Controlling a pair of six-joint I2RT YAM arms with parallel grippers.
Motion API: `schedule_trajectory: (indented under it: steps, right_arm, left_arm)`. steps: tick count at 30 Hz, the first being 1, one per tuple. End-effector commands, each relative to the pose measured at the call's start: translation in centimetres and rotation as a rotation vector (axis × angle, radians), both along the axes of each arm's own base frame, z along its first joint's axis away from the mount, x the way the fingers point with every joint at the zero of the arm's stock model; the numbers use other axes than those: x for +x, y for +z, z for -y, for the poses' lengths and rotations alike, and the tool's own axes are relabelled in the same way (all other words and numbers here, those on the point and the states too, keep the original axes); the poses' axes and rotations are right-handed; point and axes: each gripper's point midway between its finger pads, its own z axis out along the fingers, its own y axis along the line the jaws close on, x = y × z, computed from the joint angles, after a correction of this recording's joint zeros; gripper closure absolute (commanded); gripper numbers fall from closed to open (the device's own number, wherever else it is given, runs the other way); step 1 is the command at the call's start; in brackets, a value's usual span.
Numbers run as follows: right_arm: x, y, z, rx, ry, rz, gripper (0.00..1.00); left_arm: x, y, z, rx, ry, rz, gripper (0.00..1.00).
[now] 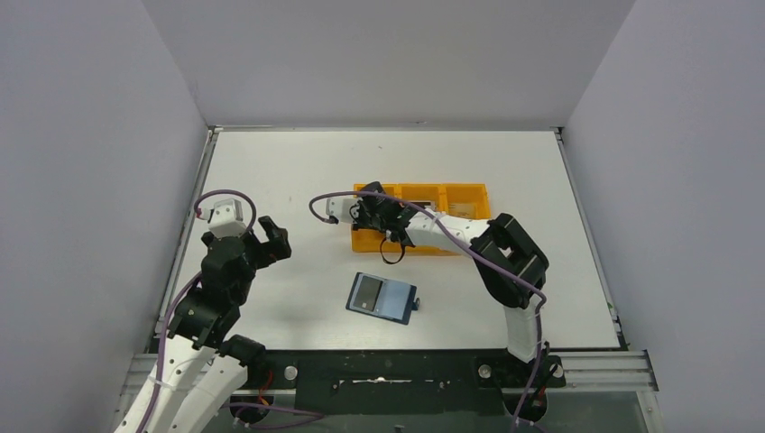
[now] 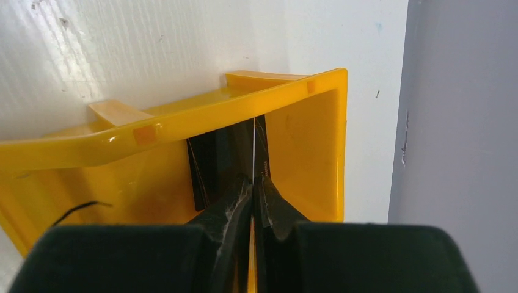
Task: Take the credit cards out of the card holder
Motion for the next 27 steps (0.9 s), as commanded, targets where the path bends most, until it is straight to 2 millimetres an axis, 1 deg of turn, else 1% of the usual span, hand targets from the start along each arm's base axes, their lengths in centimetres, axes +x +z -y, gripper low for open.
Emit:
schedule_trajectory:
  steps: [1,4,10,13,17,20,24,27]
  right_arm:
    - [3.1,2.5,-0.8,0.043,-0.023,0.118,1.0]
    - [3.7,2.0,-1.1,0.032,-0.016,0.126,1.0]
    - [4.6,0.9,-1.2,0.033,-0.009,0.123,0.94]
    - [4.1,0.2,-1.3,0.024,0.018,0.079,0.88]
    - [2.7,-0.8,-1.4,0.031,0.051,-0.008,0.83]
    - [2.0,-1.4,-1.0,0.03,0.059,-0.05,0.81]
    - [1.8,-1.6,-0.5,0.016,0.056,-0.07,0.8]
    - [1.8,-1.1,-0.3,0.024,0.048,-0.074,0.78]
  left_arm:
    - [0.5,1.5,0.1,-0.011,-0.003,0.05,0.06]
    - [0.5,1.4,0.1,-0.011,-0.002,0.049,0.06]
    - [0.5,1.5,0.1,-0.01,-0.005,0.05,0.06]
    - [0.5,1.5,0.1,-0.01,-0.005,0.05,0.06]
    - [0.5,1.5,0.1,-0.01,-0.007,0.052,0.06]
    - [0.6,1.4,0.4,-0.011,-0.019,0.049,0.06]
    - [0.7,1.2,0.7,-0.007,-0.036,0.038,0.06]
    - [0.8,1.0,0.8,-0.004,-0.04,0.031,0.06]
